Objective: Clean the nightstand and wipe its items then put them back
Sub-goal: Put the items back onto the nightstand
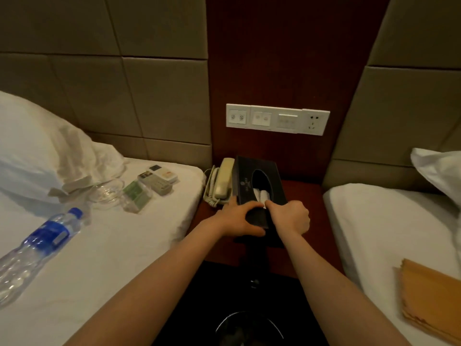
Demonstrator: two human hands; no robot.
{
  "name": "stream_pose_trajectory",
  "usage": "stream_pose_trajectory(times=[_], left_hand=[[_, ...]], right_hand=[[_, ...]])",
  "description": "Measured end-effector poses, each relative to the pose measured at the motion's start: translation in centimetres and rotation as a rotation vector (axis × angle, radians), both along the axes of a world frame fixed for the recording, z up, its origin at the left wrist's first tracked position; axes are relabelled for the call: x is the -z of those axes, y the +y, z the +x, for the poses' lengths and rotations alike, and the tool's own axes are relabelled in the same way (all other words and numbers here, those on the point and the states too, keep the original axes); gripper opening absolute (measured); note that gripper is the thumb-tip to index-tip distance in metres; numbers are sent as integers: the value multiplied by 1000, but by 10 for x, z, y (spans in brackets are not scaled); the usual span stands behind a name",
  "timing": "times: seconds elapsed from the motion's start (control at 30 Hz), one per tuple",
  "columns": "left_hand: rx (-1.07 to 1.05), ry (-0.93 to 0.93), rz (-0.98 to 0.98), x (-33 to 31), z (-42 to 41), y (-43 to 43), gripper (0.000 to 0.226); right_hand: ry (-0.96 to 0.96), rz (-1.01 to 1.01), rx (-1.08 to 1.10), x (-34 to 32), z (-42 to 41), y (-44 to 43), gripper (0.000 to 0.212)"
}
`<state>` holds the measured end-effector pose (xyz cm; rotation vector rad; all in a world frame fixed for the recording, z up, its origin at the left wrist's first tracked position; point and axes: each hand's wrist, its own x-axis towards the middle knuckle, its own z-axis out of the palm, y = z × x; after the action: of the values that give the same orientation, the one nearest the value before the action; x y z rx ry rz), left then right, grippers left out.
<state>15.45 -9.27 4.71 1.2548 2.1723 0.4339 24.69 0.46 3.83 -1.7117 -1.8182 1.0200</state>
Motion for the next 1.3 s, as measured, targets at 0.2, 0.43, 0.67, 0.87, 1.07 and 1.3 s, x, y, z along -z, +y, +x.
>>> stream_pose_trajectory(times=[0.2,0.43,0.67,0.87,1.07,1.3], left_hand=[[188,257,-108,15,22,49,80],[226,309,-214,36,22,82,83],[188,385,-275,60,4,91,86],[191,488,-193,71,-6,110,81],[175,486,-234,70,-25,132,83],[167,519,-237,73,-37,151,85]], right_hand=[[-12,-99,144,28,24,35,45],[-66,-92,160,51,22,59,39],[-176,15,28,71,-1,70,40],[-164,-27,-290,77,-14,105,68],[-360,-223,-857,61,-6,128,100],[-709,186,-908,71,-15,138,85]])
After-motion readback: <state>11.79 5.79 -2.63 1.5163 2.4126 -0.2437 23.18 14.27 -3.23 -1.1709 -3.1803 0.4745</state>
